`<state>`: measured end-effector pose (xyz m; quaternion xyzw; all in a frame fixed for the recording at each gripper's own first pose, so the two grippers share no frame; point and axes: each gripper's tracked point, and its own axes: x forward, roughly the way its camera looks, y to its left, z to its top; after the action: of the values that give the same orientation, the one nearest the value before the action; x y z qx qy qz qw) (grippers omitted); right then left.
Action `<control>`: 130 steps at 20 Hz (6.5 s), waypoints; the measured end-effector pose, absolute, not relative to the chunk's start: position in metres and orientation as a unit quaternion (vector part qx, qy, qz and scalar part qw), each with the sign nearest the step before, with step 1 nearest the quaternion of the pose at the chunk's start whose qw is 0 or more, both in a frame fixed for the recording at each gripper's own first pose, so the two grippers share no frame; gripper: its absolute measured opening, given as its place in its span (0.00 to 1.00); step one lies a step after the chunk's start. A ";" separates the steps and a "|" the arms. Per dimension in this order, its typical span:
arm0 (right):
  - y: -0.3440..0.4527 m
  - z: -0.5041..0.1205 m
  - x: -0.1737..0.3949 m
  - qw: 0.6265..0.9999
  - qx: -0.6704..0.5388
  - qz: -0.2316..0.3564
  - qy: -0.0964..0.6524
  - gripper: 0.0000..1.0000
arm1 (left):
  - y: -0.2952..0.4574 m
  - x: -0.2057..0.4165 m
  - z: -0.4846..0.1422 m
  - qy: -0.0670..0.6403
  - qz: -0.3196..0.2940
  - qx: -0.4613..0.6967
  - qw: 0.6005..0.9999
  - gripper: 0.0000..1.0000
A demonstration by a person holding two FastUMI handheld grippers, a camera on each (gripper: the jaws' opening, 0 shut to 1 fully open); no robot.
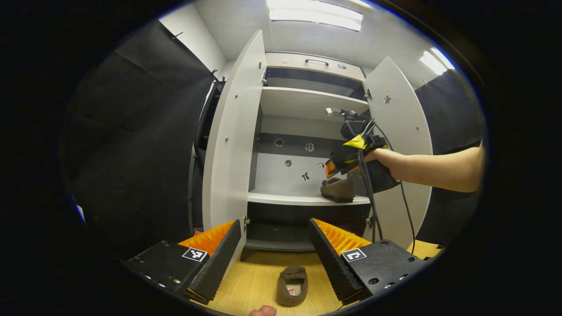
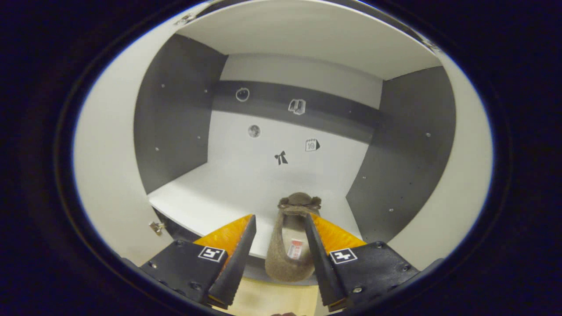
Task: Grab one shoe with the right hand and put it into the shoe cabinet, grab the other shoe with the left hand and put it into the shoe cabinet; then close the right door with the right hand and the left door with the left hand.
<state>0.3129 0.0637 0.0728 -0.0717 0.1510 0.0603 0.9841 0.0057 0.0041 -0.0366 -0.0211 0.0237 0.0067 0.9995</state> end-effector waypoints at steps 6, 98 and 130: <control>0.046 0.102 0.227 0.996 -0.020 0.068 0.054 0.88 | -0.013 0.010 -0.032 0.025 -0.025 -0.038 0.999 0.95; -0.008 -0.113 0.032 0.994 0.040 -0.008 0.098 0.86 | -0.002 0.338 -0.018 0.171 0.039 -0.072 0.982 0.01; -0.013 -0.137 0.027 0.991 0.045 -0.017 0.128 0.86 | 0.012 0.370 -0.079 0.349 0.069 -0.101 0.929 0.80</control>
<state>0.0270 -0.0129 -0.1374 0.0455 0.1282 -0.0166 0.9906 0.3700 0.0116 -0.0789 -0.1010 0.3493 0.0692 0.9290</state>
